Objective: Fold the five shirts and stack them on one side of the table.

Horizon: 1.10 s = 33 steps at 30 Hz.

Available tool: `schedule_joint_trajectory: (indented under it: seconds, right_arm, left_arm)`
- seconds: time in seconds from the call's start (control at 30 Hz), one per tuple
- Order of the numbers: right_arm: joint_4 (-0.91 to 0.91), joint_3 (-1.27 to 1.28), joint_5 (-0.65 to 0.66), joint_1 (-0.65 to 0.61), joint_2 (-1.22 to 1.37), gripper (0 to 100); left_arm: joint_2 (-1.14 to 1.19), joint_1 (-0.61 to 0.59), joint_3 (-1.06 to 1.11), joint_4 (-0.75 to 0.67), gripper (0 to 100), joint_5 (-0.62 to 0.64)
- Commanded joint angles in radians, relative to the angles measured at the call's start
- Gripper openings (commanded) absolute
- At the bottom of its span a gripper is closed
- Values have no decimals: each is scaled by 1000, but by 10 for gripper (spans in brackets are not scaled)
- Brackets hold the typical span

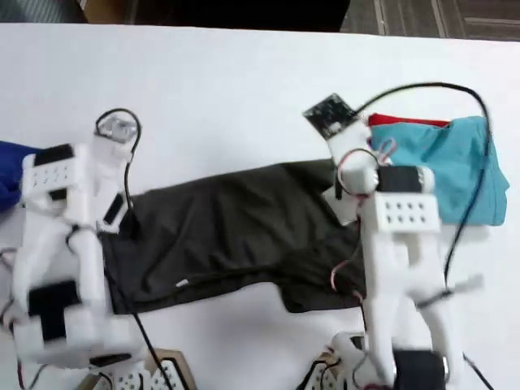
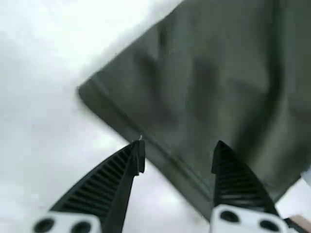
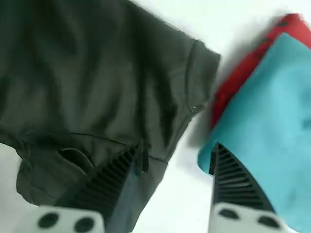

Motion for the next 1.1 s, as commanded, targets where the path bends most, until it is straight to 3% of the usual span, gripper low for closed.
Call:
schedule_joint_trajectory:
  seconds: [0.0, 0.2, 0.57, 0.7, 0.93, 1.07]
  right_arm:
    - [-7, -109, -6, -1, 113, 216]
    - [35, -175, -6, -7, 165, 216]
    - [-59, -184, -8, -5, 315, 216]
    - [-70, -224, -8, -10, 383, 216]
    - [-70, -295, -8, -10, 440, 216]
    - [-68, -304, -8, -10, 469, 216]
  left_arm:
    - [204, -17, -119, -12, 242, 51]
    - [394, -32, -245, -12, 242, 72]
    - [443, -11, -450, 89, 244, 84]
    - [591, 21, -679, 216, 244, 106]
    - [964, 26, -1302, 439, 242, 121]
    - [1066, 26, -1446, 443, 243, 118]
